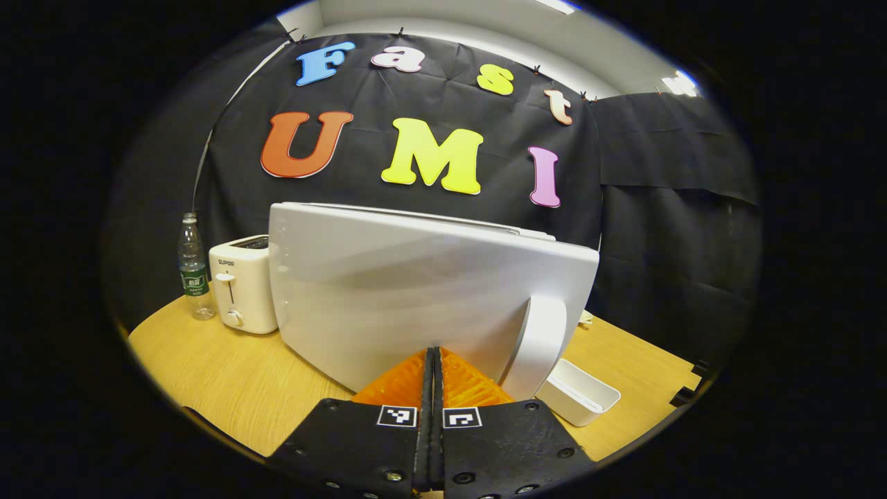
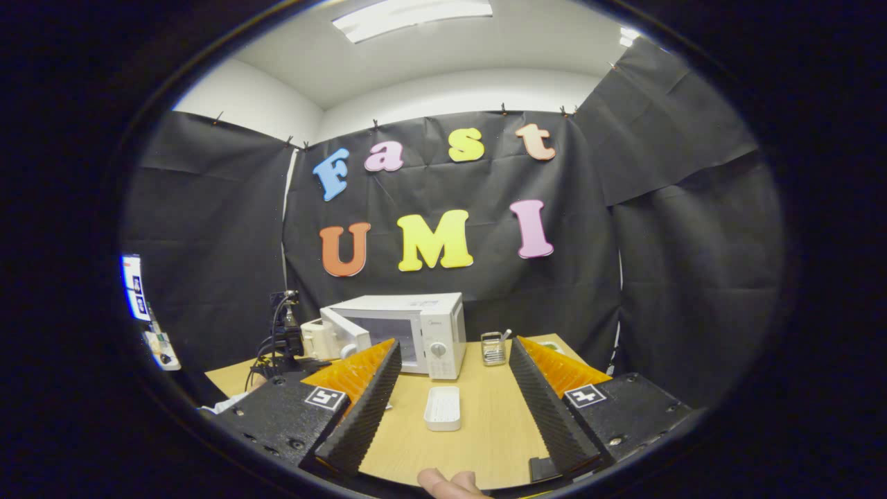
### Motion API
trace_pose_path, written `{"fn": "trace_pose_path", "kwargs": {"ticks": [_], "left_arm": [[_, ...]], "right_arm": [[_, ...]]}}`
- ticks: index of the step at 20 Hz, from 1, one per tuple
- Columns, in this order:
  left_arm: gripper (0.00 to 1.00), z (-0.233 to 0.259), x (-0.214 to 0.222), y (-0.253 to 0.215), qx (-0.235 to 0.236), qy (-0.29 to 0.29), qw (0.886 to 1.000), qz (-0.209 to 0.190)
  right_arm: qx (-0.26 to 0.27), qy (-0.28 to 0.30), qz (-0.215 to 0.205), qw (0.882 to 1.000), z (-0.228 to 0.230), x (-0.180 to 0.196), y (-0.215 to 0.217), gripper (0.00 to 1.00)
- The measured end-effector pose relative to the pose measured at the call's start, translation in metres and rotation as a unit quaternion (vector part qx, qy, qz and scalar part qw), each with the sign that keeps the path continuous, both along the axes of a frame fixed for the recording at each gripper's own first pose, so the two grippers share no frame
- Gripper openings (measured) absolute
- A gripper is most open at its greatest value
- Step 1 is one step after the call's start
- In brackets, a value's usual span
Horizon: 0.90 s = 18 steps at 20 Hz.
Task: Open the microwave oven with the left hand, put the food in, and close the microwave oven.
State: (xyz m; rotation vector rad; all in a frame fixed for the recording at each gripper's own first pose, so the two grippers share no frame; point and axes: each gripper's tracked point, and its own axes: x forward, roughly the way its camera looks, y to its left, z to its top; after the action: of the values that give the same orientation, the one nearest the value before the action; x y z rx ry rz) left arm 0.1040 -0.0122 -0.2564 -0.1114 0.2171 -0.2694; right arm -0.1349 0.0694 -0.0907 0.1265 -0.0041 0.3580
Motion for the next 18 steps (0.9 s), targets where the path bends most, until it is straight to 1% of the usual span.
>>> {"fn": "trace_pose_path", "kwargs": {"ticks": [4,6,7,8,9,10,12,14,15,18], "left_arm": [[0.0,0.002,0.024,-0.021,0.008,-0.01,1.0,-0.011],[0.0,0.004,0.035,-0.028,0.013,-0.019,1.0,-0.011],[0.14,0.004,0.041,-0.034,0.011,-0.022,1.0,-0.012],[0.14,0.005,0.047,-0.038,0.008,-0.023,1.0,-0.013],[0.0,0.005,0.055,-0.045,0.003,-0.024,1.0,-0.017],[0.0,0.005,0.06,-0.048,0.0,-0.027,1.0,-0.016],[0.0,0.005,0.074,-0.055,-0.007,-0.029,0.999,-0.018],[0.0,0.002,0.089,-0.059,-0.006,-0.025,1.0,-0.017],[0.0,0.001,0.096,-0.063,-0.008,-0.023,1.0,-0.02],[0.0,0.003,0.111,-0.071,-0.004,-0.035,0.999,-0.011]], "right_arm": [[0.0,0.002,0.005,1.0,-0.005,0.015,-0.007,0.99],[0.0,0.007,0.006,1.0,-0.011,0.029,-0.011,0.99],[0.0,0.011,0.006,1.0,-0.015,0.037,-0.013,0.99],[0.0,0.017,0.005,1.0,-0.018,0.046,-0.015,1.0],[0.0,0.023,0.005,1.0,-0.024,0.054,-0.017,1.0],[0.0,0.025,0.003,1.0,-0.027,0.061,-0.019,0.99],[0.016,0.026,-0.013,0.999,-0.028,0.08,-0.028,1.0],[0.031,0.027,-0.009,0.999,-0.031,0.089,-0.026,1.0],[0.033,0.028,-0.006,0.999,-0.034,0.093,-0.025,0.99],[0.034,0.014,-0.001,0.999,-0.03,0.105,-0.023,0.99]]}}
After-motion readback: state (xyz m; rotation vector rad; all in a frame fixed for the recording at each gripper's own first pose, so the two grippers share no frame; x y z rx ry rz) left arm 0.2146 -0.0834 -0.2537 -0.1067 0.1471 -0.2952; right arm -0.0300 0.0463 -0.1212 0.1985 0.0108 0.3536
